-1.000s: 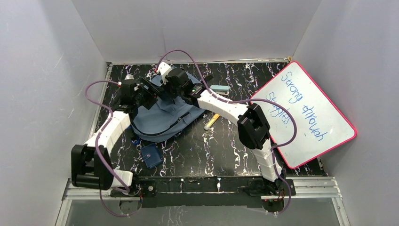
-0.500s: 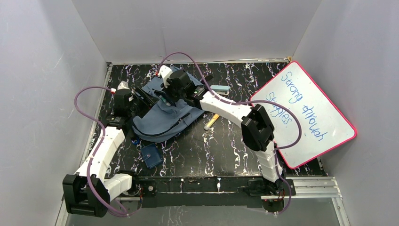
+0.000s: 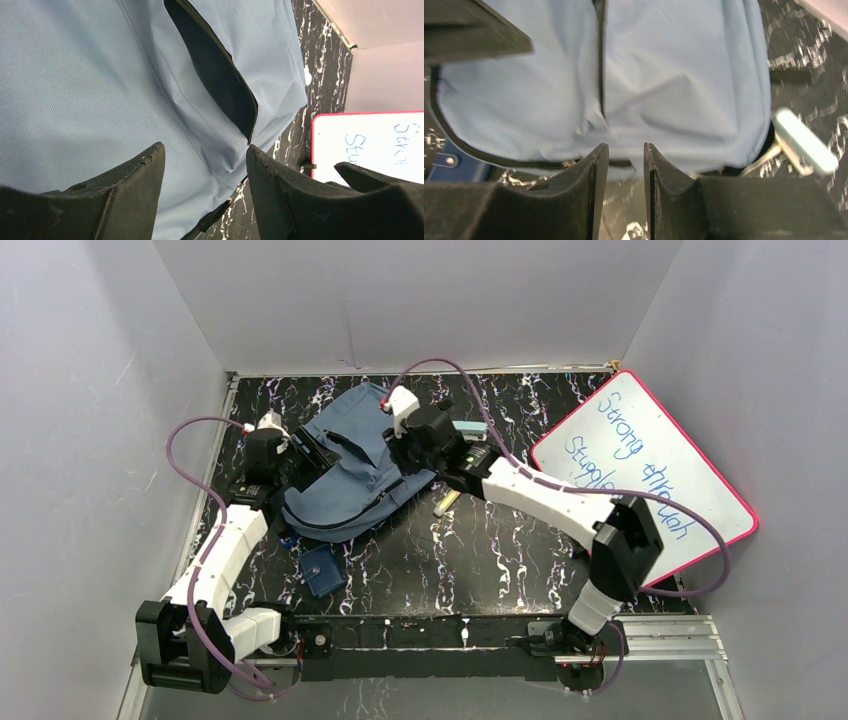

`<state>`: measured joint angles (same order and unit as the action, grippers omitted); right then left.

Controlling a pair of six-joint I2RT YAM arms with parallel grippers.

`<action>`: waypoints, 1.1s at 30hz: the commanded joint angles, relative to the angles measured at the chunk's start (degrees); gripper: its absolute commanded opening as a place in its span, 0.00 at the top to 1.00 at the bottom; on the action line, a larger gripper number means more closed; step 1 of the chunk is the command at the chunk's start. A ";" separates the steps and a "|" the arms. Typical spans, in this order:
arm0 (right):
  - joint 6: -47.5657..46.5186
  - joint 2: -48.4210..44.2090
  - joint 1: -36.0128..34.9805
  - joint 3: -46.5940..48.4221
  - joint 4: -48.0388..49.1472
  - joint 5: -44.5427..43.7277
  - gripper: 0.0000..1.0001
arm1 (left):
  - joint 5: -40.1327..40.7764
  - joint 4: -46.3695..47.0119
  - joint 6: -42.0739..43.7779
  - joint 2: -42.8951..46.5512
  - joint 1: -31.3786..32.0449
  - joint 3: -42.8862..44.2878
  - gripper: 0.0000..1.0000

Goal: Pack the student bag
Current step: Pick up the stationery from the center of the board.

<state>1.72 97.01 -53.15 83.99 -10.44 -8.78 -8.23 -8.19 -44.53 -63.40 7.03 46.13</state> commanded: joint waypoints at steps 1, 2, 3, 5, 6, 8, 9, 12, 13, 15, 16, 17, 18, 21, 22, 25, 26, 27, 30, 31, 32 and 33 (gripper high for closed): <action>8.93 -6.36 2.91 -8.88 -0.18 -9.02 0.60 | -3.04 0.88 4.71 -0.46 0.26 2.37 0.42; 11.02 -6.88 4.29 -10.73 -0.80 -9.83 0.60 | -3.44 0.94 5.26 -0.64 0.27 2.45 0.41; 13.36 -7.27 5.80 -12.17 -2.03 -10.19 0.59 | -3.92 0.94 5.62 -0.81 0.27 2.52 0.41; 18.95 -7.67 8.33 -14.38 -5.14 -11.07 0.54 | -4.59 0.98 6.28 -1.02 0.27 2.48 0.41; 21.02 -7.90 9.30 -15.52 -5.89 -11.34 0.50 | -4.78 0.97 6.61 -1.07 0.27 2.53 0.41; 23.71 -8.17 10.57 -17.74 -5.87 -10.43 0.41 | -4.85 0.98 6.95 -1.22 0.27 2.44 0.41; 24.78 -8.05 10.82 -18.42 -5.66 -10.54 0.37 | -4.91 1.06 7.02 -1.39 0.27 2.37 0.41; 27.74 -6.34 11.07 -18.35 -6.51 -12.23 0.34 | -5.65 1.20 7.18 -2.10 0.27 2.60 0.41; 28.72 -5.37 11.24 -17.56 -7.44 -12.56 0.33 | -6.00 1.31 7.31 -2.28 0.27 2.69 0.40; 30.52 -3.37 11.58 -15.79 -9.21 -12.99 0.32 | -6.33 1.33 7.66 -2.35 0.32 2.80 0.40; 31.17 -2.34 11.60 -14.99 -9.75 -13.08 0.32 | -6.29 1.33 7.87 -2.23 0.32 2.87 0.40; 31.94 -1.41 11.67 -14.34 -10.14 -13.14 0.31 | -6.28 1.24 8.10 -2.11 0.25 2.91 0.40; 32.67 -0.32 11.76 -13.64 -10.72 -13.39 0.32 | -6.27 1.24 8.28 -1.97 0.28 2.87 0.40; 34.11 3.27 11.88 -11.65 -12.70 -14.45 0.32 | -6.27 1.19 8.25 -1.62 0.27 2.75 0.39; 34.48 4.29 11.98 -11.24 -13.18 -14.61 0.32 | -6.27 1.22 8.24 -1.52 0.29 2.64 0.39; 34.93 6.88 12.26 -10.25 -13.23 -14.20 0.32 | -6.36 1.31 7.92 -1.47 0.31 2.35 0.39; 34.93 7.68 12.34 -9.84 -13.14 -14.11 0.32 | -6.54 1.39 7.84 -1.59 0.35 2.31 0.39; 34.93 8.48 12.36 -9.48 -13.04 -13.98 0.33 | -6.66 1.41 7.85 -1.64 0.36 2.22 0.39; 34.44 10.19 12.30 -8.45 -13.01 -13.90 0.35 | -6.96 1.37 7.90 -1.81 0.33 2.30 0.38; 34.35 10.55 12.28 -8.26 -13.09 -13.90 0.35 | -6.99 1.39 8.00 -1.82 0.28 2.24 0.38; 34.20 10.87 12.29 -8.16 -13.24 -13.93 0.36 | -7.11 1.41 8.05 -1.82 0.35 2.28 0.38; 34.08 11.05 12.29 -8.18 -13.47 -13.88 0.37 | -7.08 1.42 8.06 -1.82 0.34 2.20 0.38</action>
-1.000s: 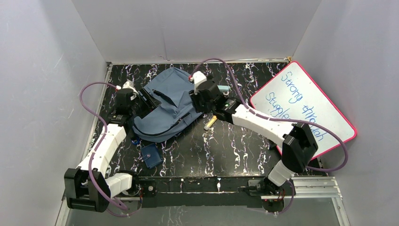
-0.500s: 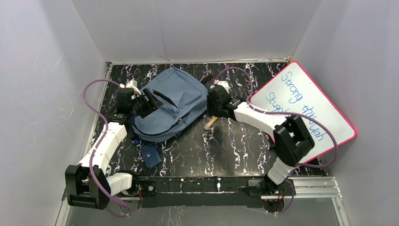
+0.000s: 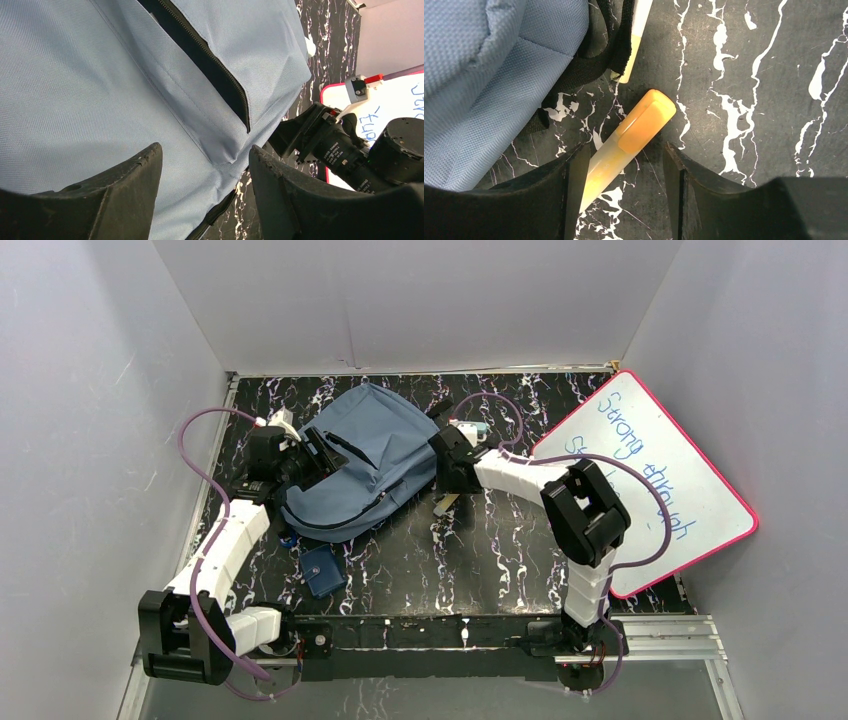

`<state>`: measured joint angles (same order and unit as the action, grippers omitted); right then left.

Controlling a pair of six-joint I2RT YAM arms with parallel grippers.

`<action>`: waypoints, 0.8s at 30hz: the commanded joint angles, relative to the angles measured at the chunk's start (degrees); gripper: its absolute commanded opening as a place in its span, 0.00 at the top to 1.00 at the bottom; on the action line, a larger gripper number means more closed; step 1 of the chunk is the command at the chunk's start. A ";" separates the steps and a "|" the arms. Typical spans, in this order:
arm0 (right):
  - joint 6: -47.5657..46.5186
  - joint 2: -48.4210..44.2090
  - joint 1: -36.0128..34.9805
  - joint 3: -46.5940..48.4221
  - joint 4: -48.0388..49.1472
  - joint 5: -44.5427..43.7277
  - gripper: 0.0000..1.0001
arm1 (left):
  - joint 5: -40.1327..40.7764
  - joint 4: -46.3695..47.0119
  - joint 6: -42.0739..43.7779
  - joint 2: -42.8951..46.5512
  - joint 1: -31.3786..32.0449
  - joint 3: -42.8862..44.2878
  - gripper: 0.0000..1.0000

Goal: Pack the student bag
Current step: Pick up the stationery from the center of the board.

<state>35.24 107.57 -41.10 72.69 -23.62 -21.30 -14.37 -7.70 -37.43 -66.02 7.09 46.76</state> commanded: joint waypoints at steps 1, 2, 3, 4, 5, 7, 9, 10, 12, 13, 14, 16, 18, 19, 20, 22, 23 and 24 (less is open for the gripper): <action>0.45 0.60 0.23 2.97 -0.43 -1.28 0.38 | -0.92 0.94 0.98 0.85 0.29 1.58 0.38; 0.42 0.56 0.29 2.79 -0.58 -1.07 0.39 | -0.92 0.86 0.98 0.89 0.26 1.52 0.38; 0.44 0.42 0.29 2.44 -0.71 -0.73 0.40 | -0.88 0.89 0.90 0.89 0.26 1.49 0.38; 0.44 0.26 0.26 2.01 -0.73 -0.42 0.42 | -0.94 0.89 0.82 0.89 0.29 1.42 0.38; 0.44 -0.03 0.26 1.42 -0.61 0.11 0.43 | -0.92 0.93 0.66 0.83 0.26 1.36 0.38; 0.42 -0.76 0.23 0.06 -0.11 1.19 0.47 | -1.13 1.21 0.47 0.72 0.28 1.30 0.38; 0.17 -1.24 0.24 -1.16 -0.01 2.08 0.50 | -1.35 1.28 0.38 0.56 0.29 1.38 0.38; -0.18 -1.49 0.24 -1.48 -0.09 2.57 0.51 | -1.44 1.25 0.37 0.47 0.29 1.44 0.38; -1.09 -1.81 0.23 -1.96 -0.63 3.00 0.53 | -1.54 1.37 0.34 0.25 0.29 1.46 0.38; -1.51 -2.10 0.27 -2.06 -1.10 2.95 0.54 | -1.60 1.30 0.36 0.15 0.29 1.53 0.38; -2.13 -2.33 0.25 -2.21 -1.49 2.89 0.55 | -1.68 1.34 0.34 0.06 0.25 1.56 0.38; -3.52 -3.08 0.24 -2.65 -1.82 2.83 0.52 | -2.01 1.46 0.25 -0.14 0.28 1.59 0.38; -6.38 -3.93 0.28 -3.08 -1.68 3.65 0.52 | -2.08 1.46 0.22 -0.25 0.29 1.57 0.38; -7.85 -4.39 0.26 -3.34 -1.47 4.24 0.52 | -2.14 1.46 0.20 -0.25 0.27 1.50 0.38; -9.13 -4.84 0.24 -3.60 -1.27 4.94 0.52 | -2.23 1.51 0.15 -0.25 0.29 1.57 0.38; -11.03 -5.93 0.26 -4.29 -1.29 6.10 0.52 | -2.27 1.51 -0.03 -0.25 0.28 1.57 0.37; -11.53 -6.41 0.30 -4.63 -1.40 6.52 0.51 | -2.24 1.60 -0.11 -0.33 0.29 1.53 0.37; -11.86 -6.86 0.29 -5.01 -1.44 7.04 0.51 | -2.38 1.64 -0.21 -0.41 0.29 1.53 0.37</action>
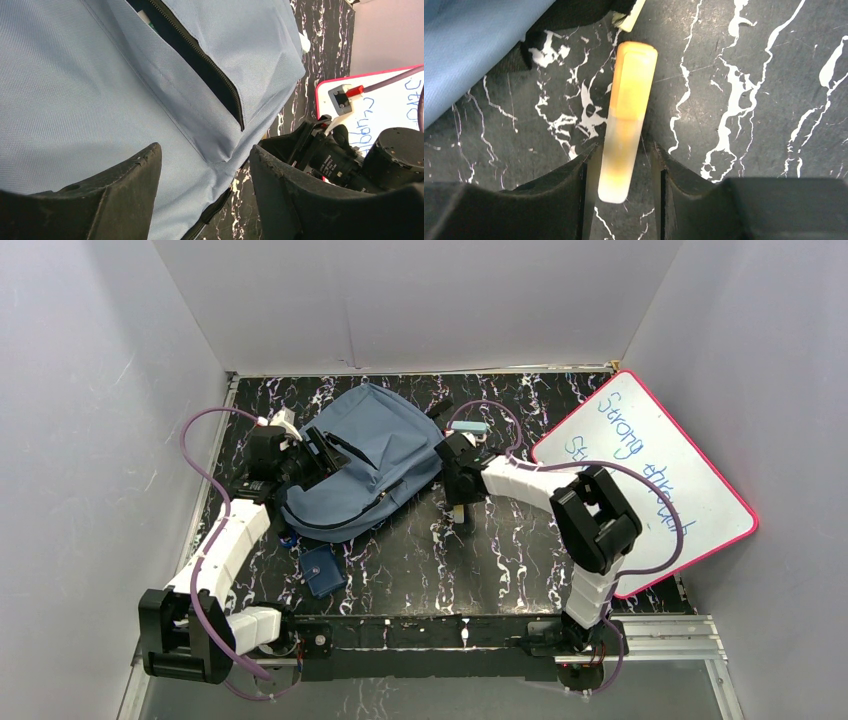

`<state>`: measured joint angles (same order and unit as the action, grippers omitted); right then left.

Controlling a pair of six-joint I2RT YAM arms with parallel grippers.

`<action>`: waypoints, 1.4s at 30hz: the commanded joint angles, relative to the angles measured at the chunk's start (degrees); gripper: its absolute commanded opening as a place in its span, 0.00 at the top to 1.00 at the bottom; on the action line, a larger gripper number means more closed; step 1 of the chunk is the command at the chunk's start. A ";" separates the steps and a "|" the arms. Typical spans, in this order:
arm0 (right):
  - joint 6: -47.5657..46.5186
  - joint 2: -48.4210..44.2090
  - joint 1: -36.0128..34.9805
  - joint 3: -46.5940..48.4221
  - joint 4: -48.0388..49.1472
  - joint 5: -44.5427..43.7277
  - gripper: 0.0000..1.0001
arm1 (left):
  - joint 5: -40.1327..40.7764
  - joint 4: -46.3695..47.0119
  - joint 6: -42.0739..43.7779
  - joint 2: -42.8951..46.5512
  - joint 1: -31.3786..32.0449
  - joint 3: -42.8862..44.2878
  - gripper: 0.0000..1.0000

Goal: Pack the student bag
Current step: Pick up the stationery from the center of the board.

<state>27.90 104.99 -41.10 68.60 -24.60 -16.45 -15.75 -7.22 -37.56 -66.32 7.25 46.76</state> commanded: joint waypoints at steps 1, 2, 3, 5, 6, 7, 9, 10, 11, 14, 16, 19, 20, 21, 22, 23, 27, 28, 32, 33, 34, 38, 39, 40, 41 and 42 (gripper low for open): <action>-4.73 -4.71 0.31 -1.31 -0.41 2.81 0.51 | -1.06 1.21 -0.14 -0.20 0.14 1.55 0.37; -4.84 -4.90 0.24 -1.86 -0.17 3.37 0.51 | -1.14 1.33 -0.21 -0.33 0.14 1.56 0.37; -4.87 -4.92 0.23 -2.27 0.10 3.84 0.52 | -1.27 1.39 -0.27 -0.50 0.14 1.53 0.37; -4.87 -4.46 0.30 -2.58 0.34 4.37 0.54 | -1.40 1.50 -0.45 -0.71 0.14 1.58 0.37; -4.75 -4.19 0.24 -2.59 0.39 4.47 0.54 | -1.52 1.52 -0.48 -0.74 0.14 1.58 0.37; -4.59 -3.76 0.23 -2.59 0.35 4.60 0.55 | -1.58 1.51 -0.54 -0.81 0.14 1.53 0.37; -4.32 -3.24 0.26 -2.59 0.71 4.89 0.55 | -1.58 1.51 -0.52 -0.82 0.14 1.53 0.37; -4.21 -2.93 0.23 -2.52 0.90 5.21 0.55 | -1.58 1.51 -0.48 -0.78 0.14 1.49 0.37; -4.15 -2.75 0.23 -2.43 1.02 5.45 0.55 | -1.60 1.51 -0.34 -0.74 0.14 1.40 0.37; -3.99 -2.33 0.23 -2.17 0.84 5.13 0.55 | -1.62 1.51 -0.09 -0.44 0.14 1.12 0.37; -3.92 -2.10 0.23 -2.07 0.34 4.44 0.55 | -1.57 1.51 -0.17 -0.30 0.14 0.98 0.37; -3.86 -1.86 0.31 -2.06 -0.36 3.18 0.56 | -1.67 1.51 -0.62 -0.29 0.14 0.87 0.37; -3.82 -1.75 0.26 -2.06 -0.56 2.85 0.56 | -1.73 1.59 -0.59 -0.30 0.14 0.95 0.37; -3.74 -1.52 0.28 -2.06 -0.75 2.60 0.56 | -1.74 1.62 -0.55 -0.30 0.14 1.03 0.37; -3.73 -1.40 0.25 -2.02 -0.84 2.30 0.56 | -1.90 1.61 -0.51 -0.22 0.14 1.11 0.37; -3.65 -1.23 0.28 -1.99 -0.88 2.20 0.56 | -1.96 1.60 -0.43 -0.21 0.14 1.26 0.37; -3.32 -0.61 0.29 -1.98 -1.08 1.74 0.57 | -2.36 1.43 0.22 -0.13 0.14 1.88 0.37; -3.29 -0.50 0.24 -2.05 -1.19 1.64 0.57 | -2.40 1.33 0.29 -0.04 0.14 1.97 0.37; -3.36 0.14 0.23 -2.24 -1.22 1.54 0.60 | -2.32 1.03 0.25 0.29 0.14 2.05 0.37; -3.45 0.15 0.23 -2.24 -1.24 1.62 0.62 | -2.33 1.07 0.21 0.32 0.14 2.03 0.37; -3.51 0.15 0.30 -2.31 -1.22 1.60 0.65 | -2.41 1.07 0.04 0.40 0.14 2.10 0.37; -3.27 -2.06 0.30 -3.42 0.01 0.93 0.75 | -3.04 0.99 -0.64 0.31 0.14 2.86 0.37; -3.09 -3.45 0.30 -4.19 1.04 0.82 0.76 | -3.32 0.74 -0.87 0.27 0.14 3.40 0.37; -3.04 -5.07 0.25 -4.98 2.14 0.87 0.78 | -3.65 0.60 -1.10 0.24 0.14 4.09 0.37; -2.96 -6.98 0.24 -5.80 3.37 1.04 0.79 | -4.05 0.50 -1.48 0.23 0.14 4.87 0.36; -2.76 -8.90 0.23 -6.56 4.59 1.48 0.80 | -4.41 0.45 -2.07 0.17 0.20 5.78 0.36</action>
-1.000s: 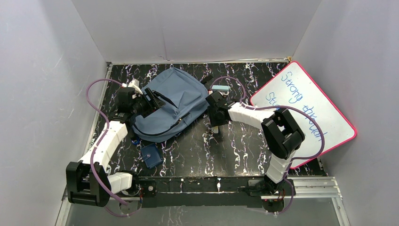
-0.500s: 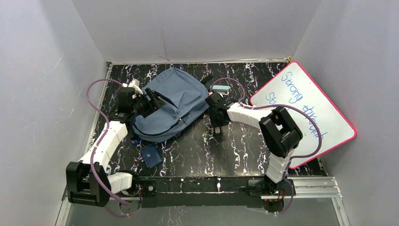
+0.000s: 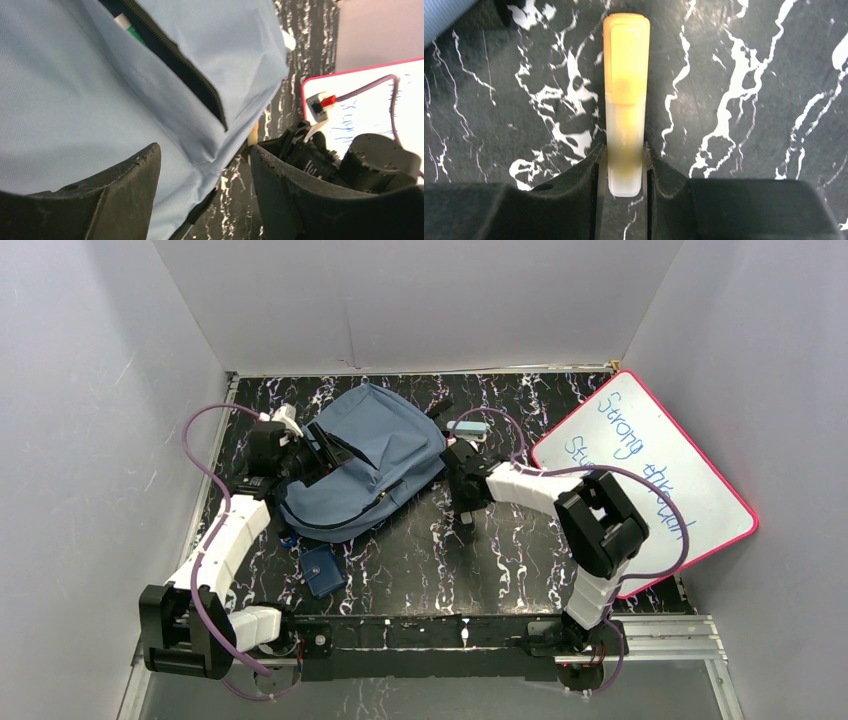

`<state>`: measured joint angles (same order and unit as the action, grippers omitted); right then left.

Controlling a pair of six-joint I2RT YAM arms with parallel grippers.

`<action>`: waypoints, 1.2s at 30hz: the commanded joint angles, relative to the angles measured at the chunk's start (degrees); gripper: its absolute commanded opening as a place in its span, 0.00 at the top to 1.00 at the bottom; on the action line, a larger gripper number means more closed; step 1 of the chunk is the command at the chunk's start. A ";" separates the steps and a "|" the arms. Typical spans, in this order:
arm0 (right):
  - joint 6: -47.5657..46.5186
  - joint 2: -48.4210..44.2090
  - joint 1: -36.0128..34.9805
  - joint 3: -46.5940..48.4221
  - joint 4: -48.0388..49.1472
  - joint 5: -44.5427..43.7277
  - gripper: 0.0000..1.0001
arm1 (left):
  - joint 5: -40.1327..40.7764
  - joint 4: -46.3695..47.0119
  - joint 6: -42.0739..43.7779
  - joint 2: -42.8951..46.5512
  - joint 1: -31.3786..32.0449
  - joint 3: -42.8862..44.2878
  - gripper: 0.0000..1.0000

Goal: Pack the student bag
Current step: Pick up the stationery from the center of the board.

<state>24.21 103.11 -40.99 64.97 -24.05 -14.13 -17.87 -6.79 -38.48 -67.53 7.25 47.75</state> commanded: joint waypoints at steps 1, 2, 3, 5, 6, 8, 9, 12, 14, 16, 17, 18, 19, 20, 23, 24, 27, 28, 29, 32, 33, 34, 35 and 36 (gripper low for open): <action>1.02 -9.12 0.13 -3.60 5.17 0.01 0.81 | -2.79 0.06 -1.72 1.28 0.52 5.64 0.36; 1.02 -11.12 0.19 -4.00 6.39 1.52 0.81 | -3.01 0.18 -2.36 1.07 1.13 6.59 0.35; 1.02 -13.03 0.20 -4.32 7.63 3.44 0.81 | -2.90 0.31 -2.77 0.75 2.24 7.51 0.35; 1.82 -16.62 0.17 -4.91 10.54 6.83 0.82 | -1.44 0.45 -3.66 -0.06 5.29 9.59 0.32; 2.52 -18.37 0.14 -5.18 11.85 8.32 0.83 | -0.31 0.95 -4.04 -0.47 7.21 10.05 0.31; 4.02 -21.01 0.13 -5.37 15.09 12.15 0.85 | 1.68 2.18 -4.32 -1.23 10.84 10.82 0.29; 4.49 -21.84 0.19 -5.10 16.11 14.38 0.86 | 2.62 2.99 -4.40 -1.59 12.41 11.08 0.28; 6.19 -22.73 0.19 -3.26 17.59 19.92 0.86 | 2.91 5.19 -4.66 -2.75 16.00 11.34 0.27; 7.50 -23.14 0.12 -2.39 19.10 22.36 0.87 | 2.48 6.14 -4.61 -3.94 17.48 11.67 0.27; 7.98 -23.33 0.12 -1.67 20.58 24.60 0.88 | 2.32 6.51 -4.18 -4.90 18.98 11.91 0.27; 8.00 -23.28 0.13 -0.92 21.20 25.94 0.88 | 2.38 6.52 -4.00 -5.28 19.68 11.98 0.27; 8.11 -23.08 0.12 -0.37 21.58 27.07 0.88 | 2.47 6.52 -3.87 -5.59 20.19 11.94 0.27; 8.11 -22.93 0.13 0.19 21.81 28.05 0.88 | 2.57 6.52 -3.87 -5.86 20.58 11.97 0.27; 8.21 -22.76 0.16 0.64 21.96 28.77 0.88 | 2.57 6.52 -3.86 -6.13 20.88 11.90 0.27; 9.15 -22.81 0.14 1.08 22.82 30.30 0.88 | 2.58 6.52 -3.54 -6.70 21.38 11.84 0.28; 9.48 -22.94 0.13 1.04 23.24 30.57 0.88 | 2.65 6.52 -3.47 -6.88 21.47 11.89 0.29; 10.27 -22.91 0.12 1.10 23.61 31.81 0.88 | 2.66 6.52 -3.40 -7.24 21.88 11.81 0.32; 10.44 -22.83 0.17 1.24 23.57 32.07 0.88 | 2.68 6.52 -3.44 -7.39 22.04 11.82 0.33; 10.54 -22.73 0.13 1.29 23.60 32.33 0.88 | 2.71 6.52 -3.50 -7.55 22.17 11.84 0.35; 10.77 -22.52 0.13 1.38 25.30 32.80 0.88 | 2.66 6.52 -3.57 -7.99 22.54 11.94 0.43; 10.77 -22.44 0.18 1.39 25.41 33.03 0.88 | 2.66 6.52 -3.54 -8.05 22.61 11.95 0.46; 10.82 -22.38 0.15 1.39 25.49 33.15 0.88 | 2.66 6.52 -3.60 -8.13 22.63 11.99 0.49; 10.86 -22.39 0.17 1.40 25.55 33.20 0.88 | 2.66 6.52 -3.73 -8.21 22.64 11.94 0.52; 10.86 -22.30 0.14 1.39 25.64 33.25 0.88 | 2.59 6.52 -3.85 -8.28 22.64 11.98 0.55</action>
<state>34.54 81.03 -40.93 63.37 -3.64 16.86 -15.84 -0.54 -42.68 -75.68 29.50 57.74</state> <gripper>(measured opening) 0.358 0.497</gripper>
